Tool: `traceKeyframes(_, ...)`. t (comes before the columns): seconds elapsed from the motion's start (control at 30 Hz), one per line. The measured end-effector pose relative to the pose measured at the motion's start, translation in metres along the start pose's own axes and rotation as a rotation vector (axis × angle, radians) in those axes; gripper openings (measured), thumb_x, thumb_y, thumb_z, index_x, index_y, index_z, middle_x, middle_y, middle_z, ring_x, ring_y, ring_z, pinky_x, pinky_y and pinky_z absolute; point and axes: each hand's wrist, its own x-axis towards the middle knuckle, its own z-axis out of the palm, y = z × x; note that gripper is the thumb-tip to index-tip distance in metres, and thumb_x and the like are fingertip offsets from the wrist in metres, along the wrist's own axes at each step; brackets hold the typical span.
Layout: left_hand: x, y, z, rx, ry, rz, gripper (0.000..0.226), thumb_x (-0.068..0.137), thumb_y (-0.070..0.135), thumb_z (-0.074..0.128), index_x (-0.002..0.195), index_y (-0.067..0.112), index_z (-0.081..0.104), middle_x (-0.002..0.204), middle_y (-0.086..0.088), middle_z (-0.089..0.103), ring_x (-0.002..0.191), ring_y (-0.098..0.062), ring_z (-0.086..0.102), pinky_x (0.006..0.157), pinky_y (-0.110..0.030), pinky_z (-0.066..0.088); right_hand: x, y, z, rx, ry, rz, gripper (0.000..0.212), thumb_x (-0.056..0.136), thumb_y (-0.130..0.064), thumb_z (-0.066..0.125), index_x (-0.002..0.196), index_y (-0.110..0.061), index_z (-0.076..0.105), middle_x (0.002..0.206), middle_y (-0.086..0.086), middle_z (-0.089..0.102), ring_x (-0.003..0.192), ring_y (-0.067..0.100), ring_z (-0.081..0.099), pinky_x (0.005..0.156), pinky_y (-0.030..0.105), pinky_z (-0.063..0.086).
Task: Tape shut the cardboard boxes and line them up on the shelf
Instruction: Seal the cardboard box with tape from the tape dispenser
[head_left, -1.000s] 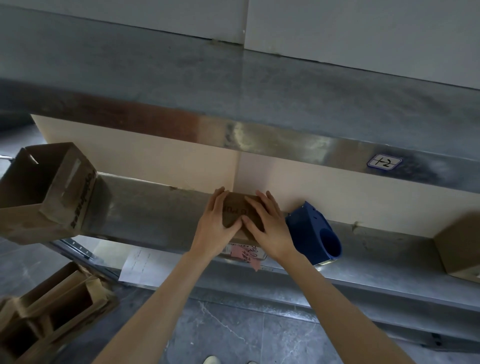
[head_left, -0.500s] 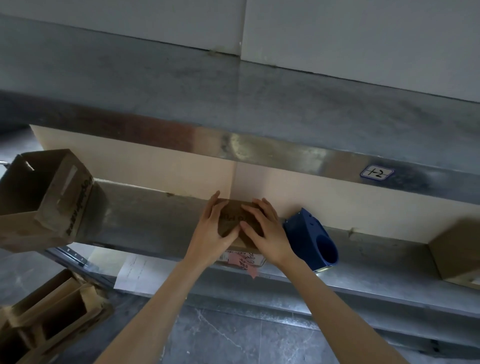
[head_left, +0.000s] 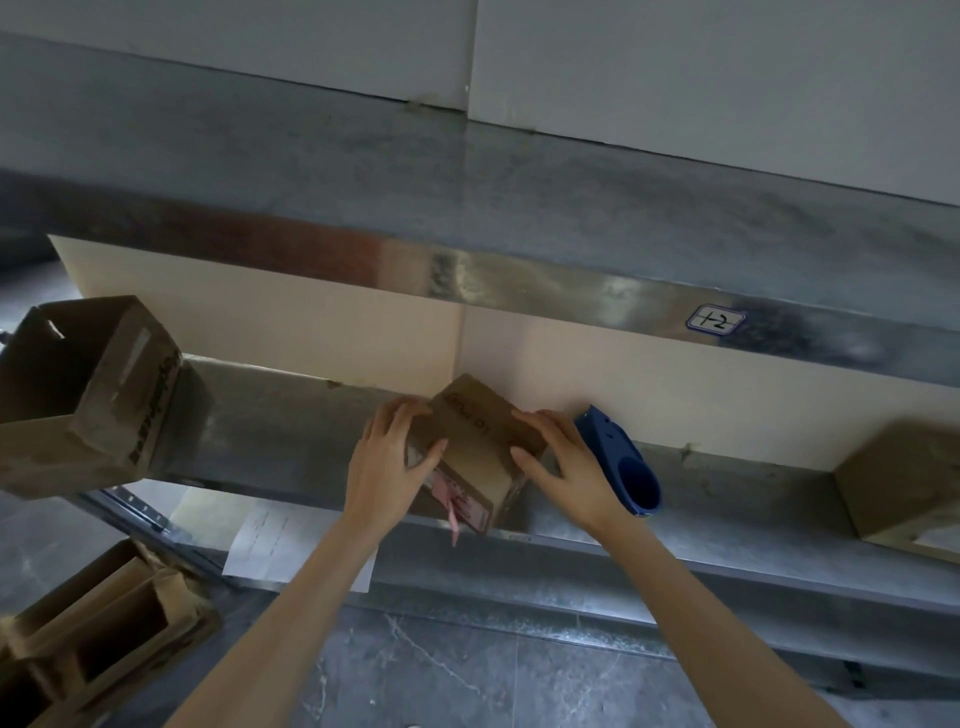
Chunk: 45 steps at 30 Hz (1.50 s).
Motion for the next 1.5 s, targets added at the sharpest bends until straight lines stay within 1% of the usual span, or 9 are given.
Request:
traceKeyframes(0.23, 0.015, 0.008, 0.005, -0.011, -0.072, -0.003, 0.027, 0.089, 0.028, 0.070, 0.113, 0.015, 0.065, 0.126, -0.003, 0.057, 0.115, -0.026, 0.056, 0.083, -0.037, 0.054, -0.020, 0.003, -0.001, -0.068, 0.064, -0.039, 0.043, 0.095, -0.046, 0.055, 0.135, -0.032, 0.051, 0.129, -0.016, 0.034, 0.113, -0.016, 0.039, 0.088, -0.001, 0.034)
traceKeyframes(0.33, 0.018, 0.012, 0.004, -0.026, -0.184, -0.048, 0.041, 0.091, 0.038, 0.066, 0.128, 0.020, 0.060, 0.144, -0.001, 0.044, 0.128, -0.026, 0.049, 0.097, -0.044, 0.050, -0.025, 0.008, -0.012, -0.152, 0.170, 0.018, 0.039, 0.100, -0.043, 0.044, 0.134, -0.027, 0.051, 0.132, -0.008, 0.042, 0.108, -0.007, 0.047, 0.084, 0.012, 0.041)
traceKeyframes(0.47, 0.015, 0.023, 0.005, 0.171, -0.176, -0.051, 0.066, 0.084, 0.060, 0.062, 0.139, 0.026, 0.048, 0.153, -0.004, 0.029, 0.137, -0.030, 0.038, 0.106, -0.053, 0.038, -0.032, 0.023, -0.027, -0.337, 0.275, 0.201, 0.042, 0.103, -0.035, 0.039, 0.142, -0.022, 0.043, 0.131, 0.008, 0.050, 0.113, 0.026, 0.052, 0.079, 0.035, 0.048)
traceKeyframes(0.73, -0.001, 0.031, 0.017, 0.147, -0.175, -0.072, 0.068, 0.082, 0.054, 0.067, 0.136, 0.019, 0.047, 0.146, -0.002, 0.037, 0.132, -0.026, 0.042, 0.103, -0.047, 0.040, -0.037, 0.054, -0.022, -0.502, 0.027, 0.443, 0.063, 0.099, -0.043, 0.047, 0.153, -0.032, 0.015, 0.134, 0.012, 0.048, 0.114, 0.030, 0.053, 0.075, 0.037, 0.052)
traceKeyframes(0.87, 0.001, 0.027, 0.018, 0.104, -0.206, -0.028, 0.066, 0.083, 0.056, 0.066, 0.135, 0.021, 0.046, 0.149, 0.003, 0.036, 0.132, -0.021, 0.044, 0.106, -0.047, 0.040, -0.029, 0.061, -0.019, -0.383, -0.041, 0.430, 0.073, 0.098, -0.031, 0.052, 0.154, -0.029, 0.005, 0.091, 0.006, 0.063, 0.069, 0.021, 0.061, 0.050, 0.030, 0.047)
traceKeyframes(1.03, 0.001, 0.024, 0.022, 0.104, -0.201, 0.000, 0.062, 0.083, 0.057, 0.065, 0.131, 0.024, 0.045, 0.149, 0.003, 0.036, 0.130, -0.020, 0.048, 0.107, -0.044, 0.040, -0.029, 0.068, -0.019, -0.355, -0.085, 0.418, 0.073, 0.100, -0.023, 0.050, 0.155, -0.025, 0.002, 0.055, -0.003, 0.047, 0.041, 0.010, 0.044, 0.032, 0.014, 0.026)
traceKeyframes(1.2, 0.000, 0.023, 0.024, 0.092, -0.194, 0.005, 0.060, 0.082, 0.058, 0.065, 0.129, 0.026, 0.044, 0.149, 0.005, 0.038, 0.129, -0.019, 0.048, 0.107, -0.043, 0.040, -0.024, 0.070, -0.030, -0.167, -0.096, 0.462, 0.074, 0.098, -0.017, 0.054, 0.152, -0.037, 0.006, 0.091, 0.007, 0.061, 0.052, 0.023, 0.054, 0.042, 0.029, 0.043)
traceKeyframes(1.33, 0.001, 0.023, 0.021, 0.075, -0.189, 0.009, 0.061, 0.083, 0.057, 0.066, 0.131, 0.026, 0.045, 0.151, 0.006, 0.037, 0.130, -0.018, 0.048, 0.107, -0.045, 0.041, -0.018, 0.064, -0.040, -0.080, -0.106, 0.422, 0.083, 0.092, -0.004, 0.060, 0.152, -0.037, 0.013, 0.135, 0.009, 0.052, 0.104, 0.036, 0.060, 0.079, 0.039, 0.054)
traceKeyframes(1.5, 0.000, 0.030, 0.021, 0.042, -0.179, -0.032, 0.061, 0.083, 0.052, 0.070, 0.131, 0.023, 0.047, 0.152, 0.003, 0.034, 0.130, -0.019, 0.049, 0.108, -0.047, 0.043, -0.015, 0.064, -0.035, -0.192, -0.173, 0.468, 0.076, 0.098, -0.010, 0.052, 0.153, -0.035, 0.005, 0.113, 0.023, 0.064, 0.070, 0.021, 0.058, 0.062, 0.033, 0.052)
